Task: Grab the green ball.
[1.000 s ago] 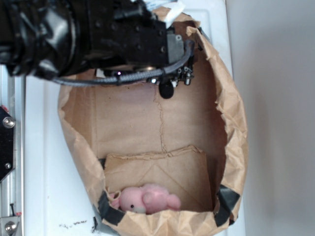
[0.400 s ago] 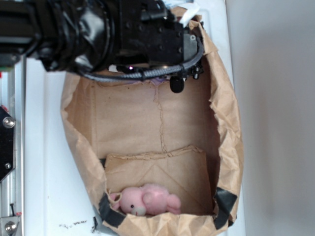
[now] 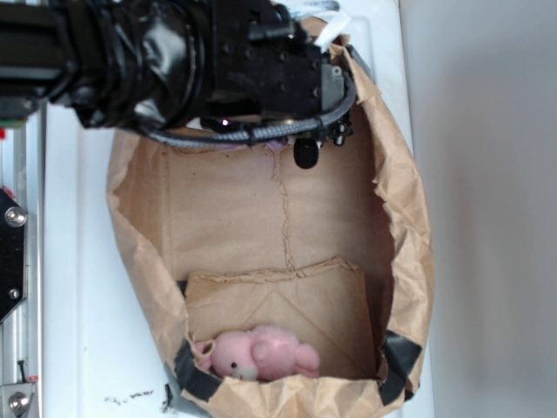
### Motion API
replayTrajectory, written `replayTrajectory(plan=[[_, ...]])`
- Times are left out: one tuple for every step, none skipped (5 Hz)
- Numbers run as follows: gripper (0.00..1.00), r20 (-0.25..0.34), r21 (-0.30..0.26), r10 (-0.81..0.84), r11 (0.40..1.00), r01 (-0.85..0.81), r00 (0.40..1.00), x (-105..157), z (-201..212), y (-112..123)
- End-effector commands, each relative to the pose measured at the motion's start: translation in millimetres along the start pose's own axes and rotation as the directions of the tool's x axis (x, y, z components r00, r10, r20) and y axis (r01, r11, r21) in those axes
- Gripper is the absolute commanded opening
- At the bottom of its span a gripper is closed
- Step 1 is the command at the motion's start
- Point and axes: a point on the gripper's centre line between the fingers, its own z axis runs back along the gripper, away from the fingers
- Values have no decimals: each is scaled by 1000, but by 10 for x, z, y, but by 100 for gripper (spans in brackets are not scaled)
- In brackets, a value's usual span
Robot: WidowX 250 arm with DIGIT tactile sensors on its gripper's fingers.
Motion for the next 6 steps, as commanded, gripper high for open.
replayTrajectory(plan=[[100,-10,-6,23,1000,-23,1000,73,195,74],[100,-24,15,13,1000,-13,1000,40,208,121],[100,-21,16,13,1000,-13,1000,56,192,152],[100,-7,15,10,1000,-10,1000,69,154,177],[100,8,14,21,1000,-21,1000,109,122,164],[100,25,19,43,999,-44,999,176,50,115]])
